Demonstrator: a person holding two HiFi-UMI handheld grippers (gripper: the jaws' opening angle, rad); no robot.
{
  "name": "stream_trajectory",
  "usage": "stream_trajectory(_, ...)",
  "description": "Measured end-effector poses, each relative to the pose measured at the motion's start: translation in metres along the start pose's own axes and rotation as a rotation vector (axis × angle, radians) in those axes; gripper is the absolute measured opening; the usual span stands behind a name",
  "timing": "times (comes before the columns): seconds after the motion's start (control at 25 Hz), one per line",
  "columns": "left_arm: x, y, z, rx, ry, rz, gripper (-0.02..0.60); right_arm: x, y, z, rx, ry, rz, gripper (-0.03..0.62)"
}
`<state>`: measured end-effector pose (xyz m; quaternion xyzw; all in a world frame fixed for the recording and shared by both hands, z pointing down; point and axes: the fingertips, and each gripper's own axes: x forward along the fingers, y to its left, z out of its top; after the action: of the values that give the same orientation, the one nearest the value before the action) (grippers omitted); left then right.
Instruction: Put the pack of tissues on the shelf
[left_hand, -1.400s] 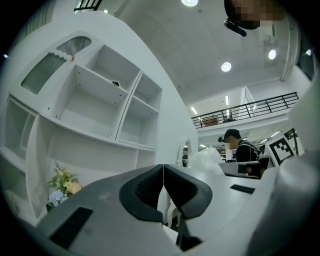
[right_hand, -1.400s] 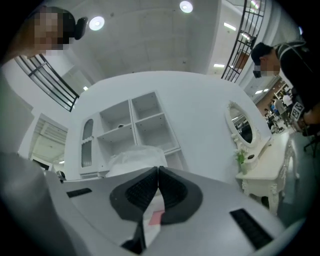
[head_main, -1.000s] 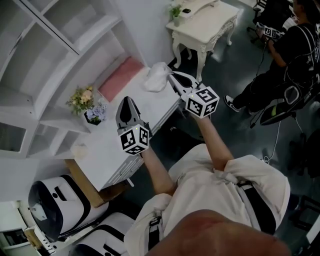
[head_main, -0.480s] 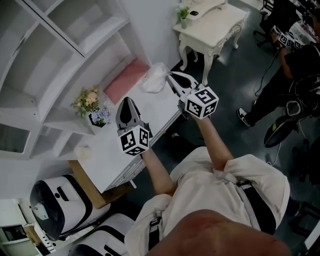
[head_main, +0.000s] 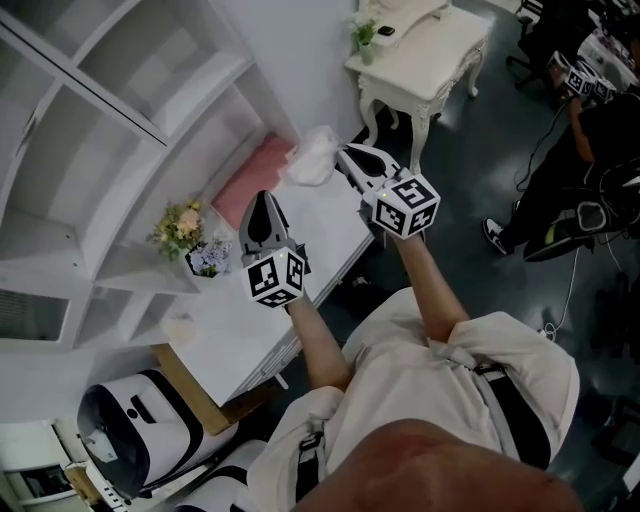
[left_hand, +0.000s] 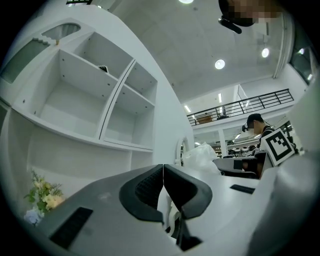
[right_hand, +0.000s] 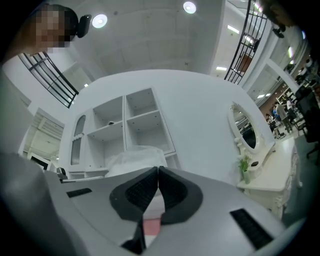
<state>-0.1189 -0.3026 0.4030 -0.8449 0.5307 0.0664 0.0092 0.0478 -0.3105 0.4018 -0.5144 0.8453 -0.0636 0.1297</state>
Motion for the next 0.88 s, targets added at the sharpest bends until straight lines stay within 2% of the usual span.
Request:
stream_trajectory(0.32,0.033,0.015,0.008,0.026,-0.003,-0.002,0.011,0.038,-0.008,0.005,0.012,-0.006,0.041,0.069)
stream_trajectory(0.52,0.047,0.023,0.004,0.033,0.014,-0.007,0.011,0.063,-0.009,0.002,-0.037,0.038,0.030,0.069)
stream_trajectory(0.88,0.072,0.047,0.013,0.056,0.012,0.003,0.011,0.103,-0.012,-0.004,-0.014,0.058,0.052,0.069)
